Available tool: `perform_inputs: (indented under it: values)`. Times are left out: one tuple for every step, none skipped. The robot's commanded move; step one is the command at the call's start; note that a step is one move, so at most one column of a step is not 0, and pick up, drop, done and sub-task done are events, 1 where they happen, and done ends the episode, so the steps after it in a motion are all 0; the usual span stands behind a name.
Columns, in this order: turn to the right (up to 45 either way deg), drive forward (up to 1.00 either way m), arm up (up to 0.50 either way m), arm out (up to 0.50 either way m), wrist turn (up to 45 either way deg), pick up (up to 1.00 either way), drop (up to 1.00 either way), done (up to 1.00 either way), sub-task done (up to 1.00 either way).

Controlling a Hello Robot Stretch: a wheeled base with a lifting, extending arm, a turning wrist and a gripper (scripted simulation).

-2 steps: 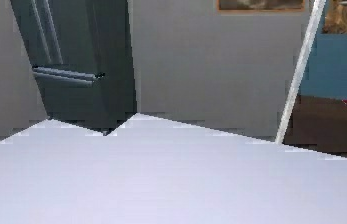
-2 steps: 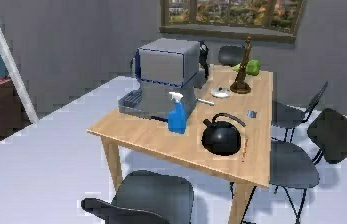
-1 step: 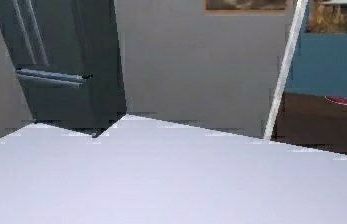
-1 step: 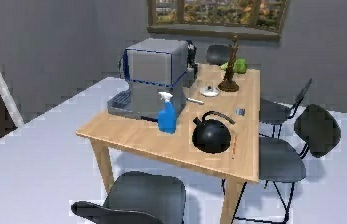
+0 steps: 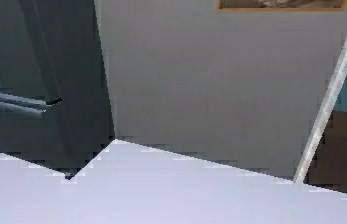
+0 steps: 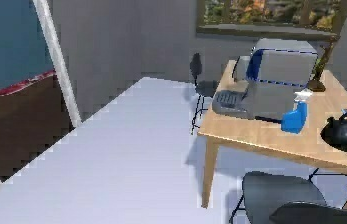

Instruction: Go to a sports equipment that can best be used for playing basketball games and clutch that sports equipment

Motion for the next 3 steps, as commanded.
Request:
perform_inputs:
  values:
    - [45.0, 0.0, 0.0, 0.0, 0.0, 0.0, 0.0, 0.0, 0.0]
    - [15.0, 0.0, 0.0, 0.0, 0.0, 0.0, 0.0, 0.0, 0.0]
    - [0.0, 0.1, 0.0, 0.0, 0.0, 0.0, 0.0, 0.0, 0.0]
